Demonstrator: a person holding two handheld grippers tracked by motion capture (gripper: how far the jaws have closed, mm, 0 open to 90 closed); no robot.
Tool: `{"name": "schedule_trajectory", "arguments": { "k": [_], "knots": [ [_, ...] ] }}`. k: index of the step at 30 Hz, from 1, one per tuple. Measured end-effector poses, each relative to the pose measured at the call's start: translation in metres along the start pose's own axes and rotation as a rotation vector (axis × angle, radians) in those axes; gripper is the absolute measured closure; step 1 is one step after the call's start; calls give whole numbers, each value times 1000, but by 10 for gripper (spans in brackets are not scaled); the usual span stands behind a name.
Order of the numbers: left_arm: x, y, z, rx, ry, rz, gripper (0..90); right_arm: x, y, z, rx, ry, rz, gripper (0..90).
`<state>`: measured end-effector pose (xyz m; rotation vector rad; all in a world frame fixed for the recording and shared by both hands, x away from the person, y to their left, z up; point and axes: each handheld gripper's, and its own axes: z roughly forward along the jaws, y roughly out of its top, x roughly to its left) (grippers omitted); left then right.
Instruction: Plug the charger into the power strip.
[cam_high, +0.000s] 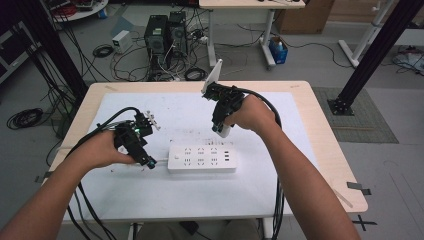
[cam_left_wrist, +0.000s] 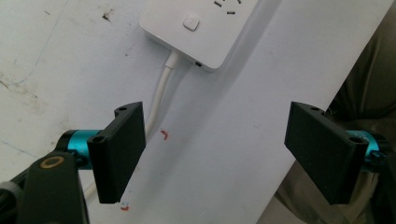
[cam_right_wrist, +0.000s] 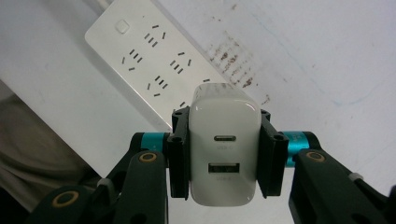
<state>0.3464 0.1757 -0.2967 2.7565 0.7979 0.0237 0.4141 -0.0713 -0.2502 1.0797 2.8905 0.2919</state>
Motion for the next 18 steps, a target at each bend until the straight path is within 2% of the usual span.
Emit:
{"name": "schedule_trajectory", "arguments": {
  "k": [6,11,17,18],
  "knots": [
    [-1,0,1,-4,1,-2,207,10,6,4,33,27,-148,623],
    [-4,-1,0,-6,-12,8,207,16,12,9,68,12,-230,623],
    [-5,-1,-3,-5,-21,23,207,19,18,22,85,24,-323,623],
    [-5,-1,-3,-1,-17,25,207,18,19,25,95,27,-351,624]
  ]
}}
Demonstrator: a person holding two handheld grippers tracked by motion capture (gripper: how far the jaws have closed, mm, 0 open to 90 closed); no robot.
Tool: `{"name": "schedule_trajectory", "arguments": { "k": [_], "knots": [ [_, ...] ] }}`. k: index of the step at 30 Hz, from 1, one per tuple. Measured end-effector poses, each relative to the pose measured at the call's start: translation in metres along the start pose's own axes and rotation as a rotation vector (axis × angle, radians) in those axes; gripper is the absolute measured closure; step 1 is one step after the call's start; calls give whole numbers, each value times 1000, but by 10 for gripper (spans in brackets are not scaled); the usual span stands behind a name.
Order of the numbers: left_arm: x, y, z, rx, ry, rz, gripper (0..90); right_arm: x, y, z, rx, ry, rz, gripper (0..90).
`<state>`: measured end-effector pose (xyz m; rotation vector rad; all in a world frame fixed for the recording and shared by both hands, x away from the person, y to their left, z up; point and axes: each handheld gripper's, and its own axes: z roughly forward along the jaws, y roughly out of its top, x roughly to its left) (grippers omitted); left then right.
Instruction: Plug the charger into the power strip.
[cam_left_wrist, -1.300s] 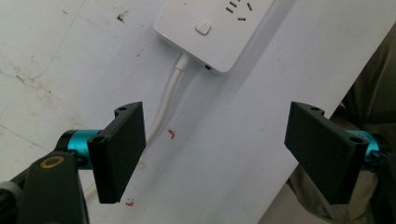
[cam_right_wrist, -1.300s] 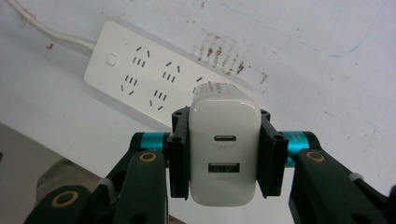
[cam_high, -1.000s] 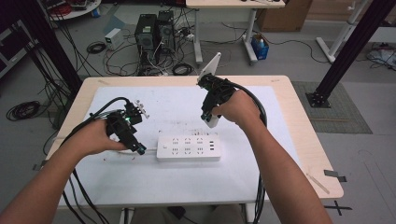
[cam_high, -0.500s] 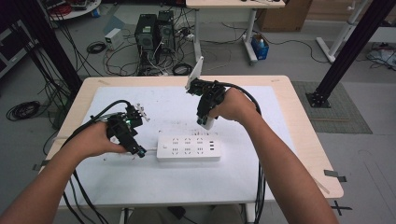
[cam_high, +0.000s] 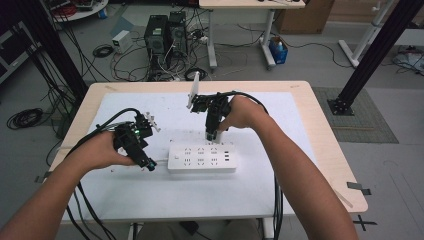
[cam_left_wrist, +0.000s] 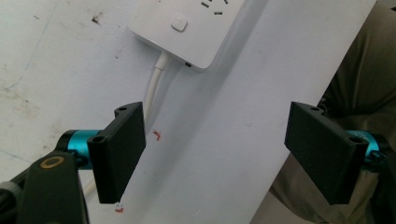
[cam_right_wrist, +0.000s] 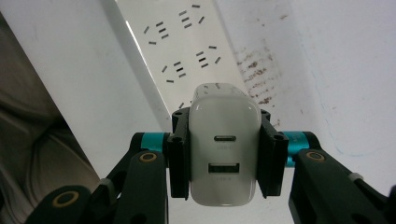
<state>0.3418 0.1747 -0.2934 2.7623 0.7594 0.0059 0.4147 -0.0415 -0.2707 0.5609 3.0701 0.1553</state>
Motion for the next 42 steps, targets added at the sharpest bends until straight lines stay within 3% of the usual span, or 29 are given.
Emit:
{"name": "schedule_trajectory", "arguments": {
  "k": [7,9,11,13,22,30,36,42],
  "knots": [
    [3,1,0,6,0,7,207,1,5,17,38,20,-62,625],
    [2,0,1,4,-4,6,207,0,5,21,37,18,-99,624],
    [3,0,2,8,-5,7,207,0,6,24,34,29,-100,624],
    [4,1,3,14,-7,16,207,-1,7,27,35,30,-141,625],
    [5,0,3,10,-12,21,207,-5,8,47,43,54,-221,624],
    [5,1,7,13,-13,32,207,-10,4,60,50,60,-233,624],
    [4,2,10,18,-16,33,207,-11,2,67,41,76,-274,624],
    [4,3,9,20,-22,32,207,-14,2,72,46,77,-269,624]
  ]
}}
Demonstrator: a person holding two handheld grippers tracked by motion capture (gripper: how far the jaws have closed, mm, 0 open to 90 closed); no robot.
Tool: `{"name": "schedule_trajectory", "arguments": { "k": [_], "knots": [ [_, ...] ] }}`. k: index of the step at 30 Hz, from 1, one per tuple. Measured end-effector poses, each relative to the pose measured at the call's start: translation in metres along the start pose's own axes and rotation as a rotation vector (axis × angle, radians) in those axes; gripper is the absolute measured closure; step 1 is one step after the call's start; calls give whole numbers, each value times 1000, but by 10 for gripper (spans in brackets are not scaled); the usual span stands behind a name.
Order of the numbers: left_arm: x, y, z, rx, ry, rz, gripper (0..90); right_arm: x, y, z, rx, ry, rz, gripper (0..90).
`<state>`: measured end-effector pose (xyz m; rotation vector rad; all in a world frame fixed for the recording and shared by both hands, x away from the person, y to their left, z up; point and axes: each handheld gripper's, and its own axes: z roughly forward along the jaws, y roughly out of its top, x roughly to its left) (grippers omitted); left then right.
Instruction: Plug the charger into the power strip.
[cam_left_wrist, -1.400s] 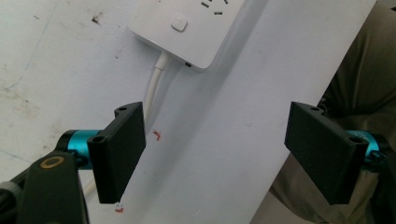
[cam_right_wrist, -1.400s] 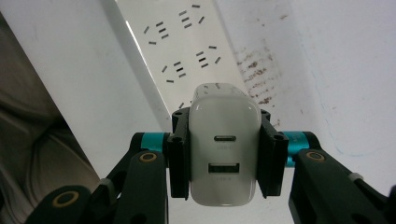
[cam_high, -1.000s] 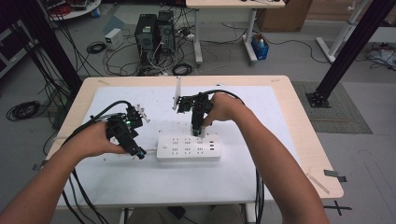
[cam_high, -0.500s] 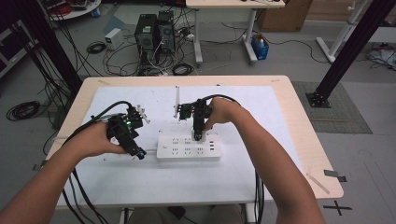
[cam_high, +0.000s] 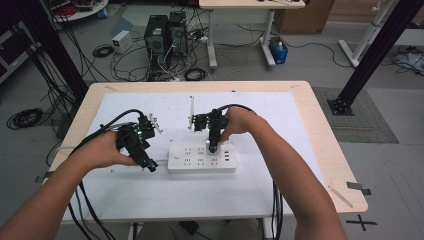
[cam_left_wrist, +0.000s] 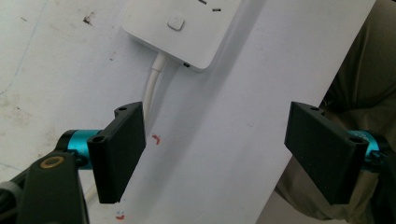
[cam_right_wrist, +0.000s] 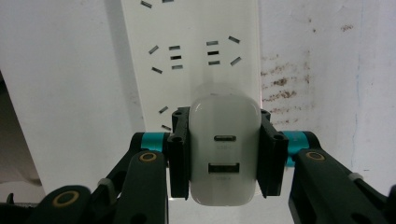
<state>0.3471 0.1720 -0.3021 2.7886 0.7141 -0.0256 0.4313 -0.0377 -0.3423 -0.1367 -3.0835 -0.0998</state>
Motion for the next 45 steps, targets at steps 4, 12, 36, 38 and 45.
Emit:
{"name": "schedule_trajectory", "arguments": {
  "k": [4,12,36,38,45],
  "knots": [
    [0,0,0,0,3,4,207,-3,-1,2,1,6,1,624],
    [0,1,1,7,5,10,207,-4,0,5,-2,3,-29,625],
    [-2,5,4,13,-8,21,207,-1,6,14,65,-6,-44,629],
    [-1,5,5,17,-9,21,207,-1,6,15,68,-7,-44,629],
    [-1,7,6,15,-13,18,207,1,10,16,85,-23,-53,630]
  ]
}}
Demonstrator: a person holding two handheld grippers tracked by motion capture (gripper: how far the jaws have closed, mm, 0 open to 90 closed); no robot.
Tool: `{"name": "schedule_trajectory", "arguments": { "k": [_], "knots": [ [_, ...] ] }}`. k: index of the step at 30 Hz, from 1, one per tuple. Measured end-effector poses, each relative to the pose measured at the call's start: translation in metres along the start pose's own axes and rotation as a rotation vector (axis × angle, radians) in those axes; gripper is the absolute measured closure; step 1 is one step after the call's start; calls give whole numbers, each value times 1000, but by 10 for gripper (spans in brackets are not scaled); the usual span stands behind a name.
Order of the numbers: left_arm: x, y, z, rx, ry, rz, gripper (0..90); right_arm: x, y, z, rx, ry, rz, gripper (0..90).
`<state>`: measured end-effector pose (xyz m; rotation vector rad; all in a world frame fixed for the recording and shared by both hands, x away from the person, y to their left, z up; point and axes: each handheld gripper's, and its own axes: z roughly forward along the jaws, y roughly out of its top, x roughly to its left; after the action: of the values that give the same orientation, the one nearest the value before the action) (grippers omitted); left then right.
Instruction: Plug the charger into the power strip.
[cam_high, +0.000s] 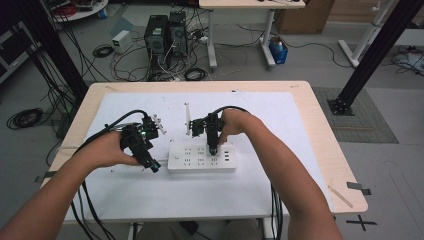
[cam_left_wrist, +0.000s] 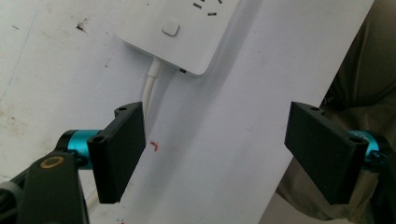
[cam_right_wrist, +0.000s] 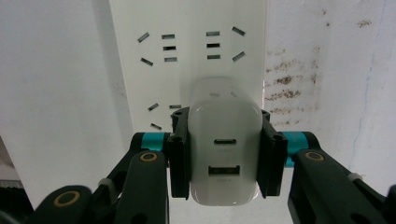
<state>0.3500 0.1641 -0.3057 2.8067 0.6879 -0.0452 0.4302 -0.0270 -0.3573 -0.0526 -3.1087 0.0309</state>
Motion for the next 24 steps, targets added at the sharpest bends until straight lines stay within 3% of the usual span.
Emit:
{"name": "schedule_trajectory", "arguments": {
  "k": [5,8,17,24],
  "knots": [
    [0,2,1,-1,-1,8,207,-1,-1,0,-1,-1,-10,630],
    [1,1,0,1,-1,9,207,-3,-1,0,-5,17,13,630],
    [3,-2,-1,1,2,0,207,4,1,1,13,-27,-14,631],
    [3,-3,-2,-3,4,-2,207,-1,0,1,11,2,-2,631]
  ]
}}
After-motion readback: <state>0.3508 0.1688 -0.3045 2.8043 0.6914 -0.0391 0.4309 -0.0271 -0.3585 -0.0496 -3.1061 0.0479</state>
